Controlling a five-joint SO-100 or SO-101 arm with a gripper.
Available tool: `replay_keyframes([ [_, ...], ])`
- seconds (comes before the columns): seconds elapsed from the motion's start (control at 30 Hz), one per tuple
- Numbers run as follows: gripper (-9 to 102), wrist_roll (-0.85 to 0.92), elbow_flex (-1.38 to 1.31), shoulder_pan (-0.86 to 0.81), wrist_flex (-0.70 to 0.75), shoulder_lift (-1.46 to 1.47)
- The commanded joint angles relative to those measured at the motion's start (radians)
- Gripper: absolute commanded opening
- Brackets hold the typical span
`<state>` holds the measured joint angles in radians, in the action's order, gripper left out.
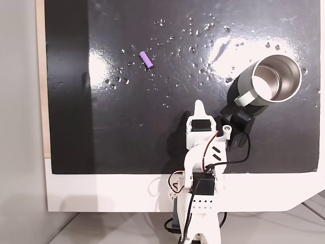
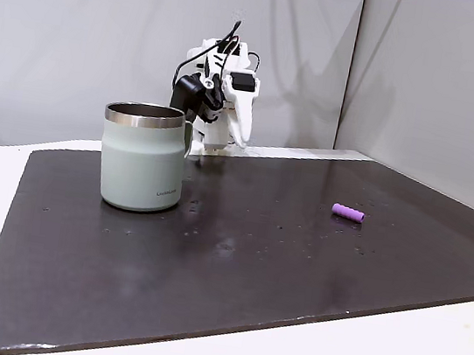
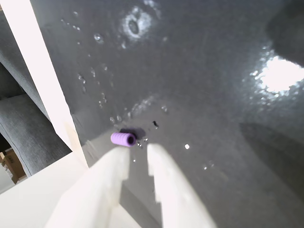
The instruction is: Grasp a pengrip and put it in the cup.
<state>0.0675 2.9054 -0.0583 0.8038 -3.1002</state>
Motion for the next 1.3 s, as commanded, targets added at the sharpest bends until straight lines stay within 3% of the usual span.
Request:
replay_keyframes([
  [0.0,0,0.015,-0.253,0.031,0.017,0.198],
  [0.5,0,0.212,-1.246,0.115,0.328,1.066],
  [1.03,1,0.518,-1.848,0.196,0.669,1.554],
  [1.27,3,0.739,-2.152,0.250,0.884,1.753],
])
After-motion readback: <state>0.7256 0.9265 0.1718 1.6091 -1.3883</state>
